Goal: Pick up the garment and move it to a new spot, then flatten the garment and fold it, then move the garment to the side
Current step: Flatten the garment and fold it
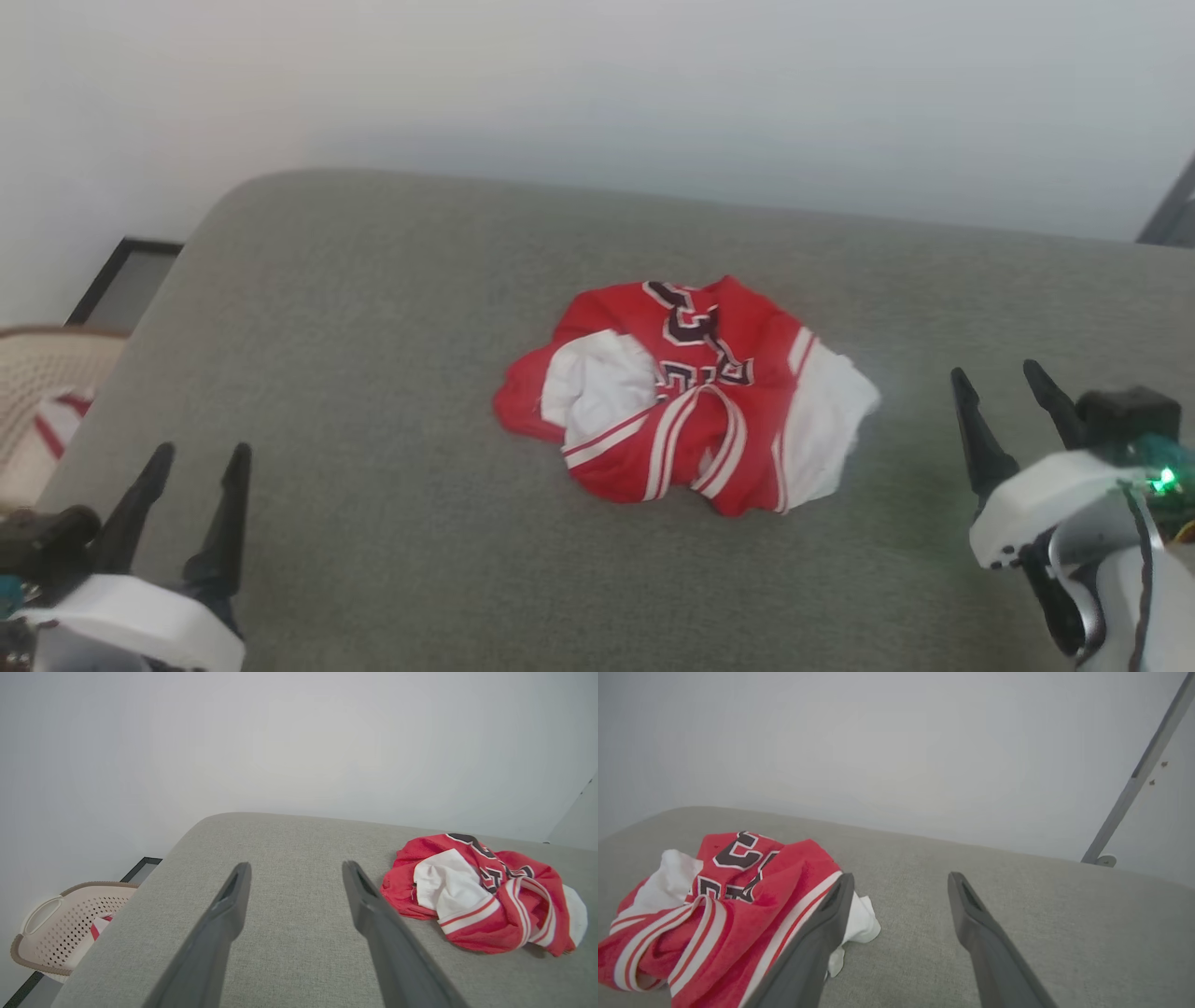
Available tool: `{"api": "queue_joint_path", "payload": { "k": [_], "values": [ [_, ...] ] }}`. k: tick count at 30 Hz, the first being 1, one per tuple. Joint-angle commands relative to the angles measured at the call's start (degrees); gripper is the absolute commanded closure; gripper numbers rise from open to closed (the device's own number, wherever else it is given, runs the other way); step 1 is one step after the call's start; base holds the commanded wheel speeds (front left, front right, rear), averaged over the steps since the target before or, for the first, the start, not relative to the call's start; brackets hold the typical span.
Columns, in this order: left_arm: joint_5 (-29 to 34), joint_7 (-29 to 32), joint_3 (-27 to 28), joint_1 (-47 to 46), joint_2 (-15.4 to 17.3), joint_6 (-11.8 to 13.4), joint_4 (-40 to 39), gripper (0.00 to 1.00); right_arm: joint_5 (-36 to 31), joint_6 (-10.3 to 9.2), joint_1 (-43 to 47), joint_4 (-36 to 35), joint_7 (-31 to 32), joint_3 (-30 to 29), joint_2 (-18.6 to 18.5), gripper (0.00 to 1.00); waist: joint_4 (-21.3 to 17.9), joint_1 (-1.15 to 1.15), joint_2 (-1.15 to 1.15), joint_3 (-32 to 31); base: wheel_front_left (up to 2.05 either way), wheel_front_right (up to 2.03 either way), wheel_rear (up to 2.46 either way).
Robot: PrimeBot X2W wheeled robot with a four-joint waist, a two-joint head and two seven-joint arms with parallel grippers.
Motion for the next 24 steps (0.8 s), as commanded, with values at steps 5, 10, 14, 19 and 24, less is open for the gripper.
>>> {"api": "queue_joint_path", "payload": {
  "k": [5, 10, 14, 19, 24],
  "values": [
    [1.4, -0.3, -1.7, -3.0, -1.5, -0.4, -0.4, 0.0, 2.0, -0.06, -4.5, 3.9, 5.2, 2.4, -2.1, 0.0, 4.4, 0.0, 0.0, 3.9, 0.0, 0.0, 0.0],
    [1.7, -0.6, -3.6, -5.7, -3.0, -0.8, 0.0, 0.0, 3.4, -0.06, -8.5, 9.3, 11.2, 4.8, -4.3, 0.0, 7.3, 0.0, 0.0, 6.9, 0.0, 0.0, 0.0],
    [1.9, -0.7, -4.7, -7.3, -3.9, -1.3, 0.6, 0.0, 3.4, -0.06, -10.8, 13.1, 15.9, 6.5, -5.7, 0.0, 8.7, 0.0, 0.0, 8.4, 0.0, 0.0, 0.0],
    [2.0, -1.0, -5.9, -9.3, -5.3, -1.7, 1.9, 0.0, 3.9, -0.08, -14.4, 19.2, 24.4, 9.4, -6.8, 0.0, 10.0, 0.0, 0.0, 10.3, 0.0, 0.0, 0.0],
    [1.9, -1.4, -6.6, -10.6, -6.1, -2.1, 3.3, 0.0, 4.8, -0.04, -16.3, 23.8, 32.6, 13.3, -7.1, 0.91, 10.4, 0.0, 0.0, 11.1, 0.0, 0.0, 0.0]
  ]
}}
